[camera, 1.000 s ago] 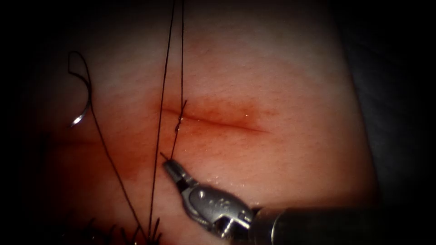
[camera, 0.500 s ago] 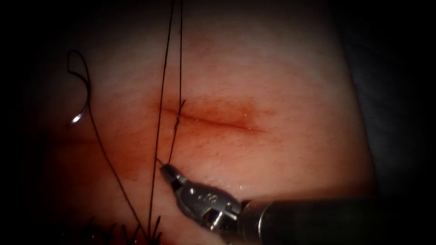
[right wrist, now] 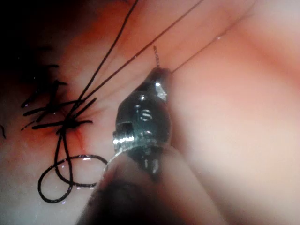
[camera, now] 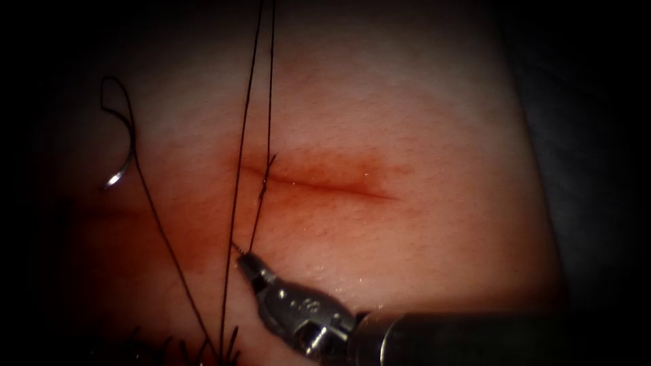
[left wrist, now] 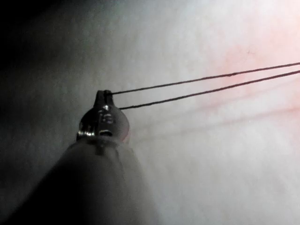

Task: Wound Closure
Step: Pull the right tool down and the left tool up to secure the knot, then wrap the suture one time clockwise around the right tool.

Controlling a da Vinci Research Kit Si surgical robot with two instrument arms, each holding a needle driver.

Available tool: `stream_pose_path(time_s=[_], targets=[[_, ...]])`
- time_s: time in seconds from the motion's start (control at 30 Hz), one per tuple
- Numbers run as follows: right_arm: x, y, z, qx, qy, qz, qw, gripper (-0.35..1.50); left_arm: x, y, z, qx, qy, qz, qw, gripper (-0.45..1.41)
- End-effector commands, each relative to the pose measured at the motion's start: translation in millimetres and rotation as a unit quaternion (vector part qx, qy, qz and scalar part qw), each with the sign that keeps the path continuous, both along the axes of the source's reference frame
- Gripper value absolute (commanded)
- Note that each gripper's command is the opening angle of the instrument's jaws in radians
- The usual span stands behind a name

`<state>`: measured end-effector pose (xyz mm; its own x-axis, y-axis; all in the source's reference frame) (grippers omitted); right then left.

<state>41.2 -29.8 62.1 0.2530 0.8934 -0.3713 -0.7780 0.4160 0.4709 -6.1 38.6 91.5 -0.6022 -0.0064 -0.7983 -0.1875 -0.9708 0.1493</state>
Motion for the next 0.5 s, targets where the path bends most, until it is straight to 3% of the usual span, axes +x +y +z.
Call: stream_pose_path(time_s=[0.03,0.1,0.27,0.3,0.37,0.4,0.5], targets=[[0.6,-0.3,0.5,-0.004,0.003,0.003,1.0,-0.35,-0.3,0.5,0.2,0.0,-0.003,0.0,1.0,-0.45],[0.5,0.2,0.5,-0.018,0.016,0.017,1.0,-0.35,-0.3,0.1,-0.1,0.007,-0.01,-0.002,1.0,-0.45],[-0.2,1.8,0.3,-0.1,0.041,-0.025,0.994,-0.33,-0.2,-2.1,-1.8,0.038,-0.016,0.016,0.999,-0.45],[-0.3,2.2,0.3,-0.106,0.041,-0.03,0.993,0.05,-0.1,-2.7,-2.3,0.047,-0.016,0.021,0.999,-0.45],[-0.6,2.6,0.1,-0.12,0.042,-0.037,0.991,0.31,0.1,-3.9,-3.4,0.063,-0.017,0.03,0.997,-0.45],[-0.8,2.8,0.0,-0.126,0.042,-0.035,0.991,0.76,0.3,-4.7,-4.3,0.066,-0.017,0.038,0.997,-0.45],[-1.2,3.1,-0.3,-0.144,0.036,-0.048,0.988,1.15,0.9,-6.6,-6.5,0.077,-0.016,0.051,0.996,-0.45]])
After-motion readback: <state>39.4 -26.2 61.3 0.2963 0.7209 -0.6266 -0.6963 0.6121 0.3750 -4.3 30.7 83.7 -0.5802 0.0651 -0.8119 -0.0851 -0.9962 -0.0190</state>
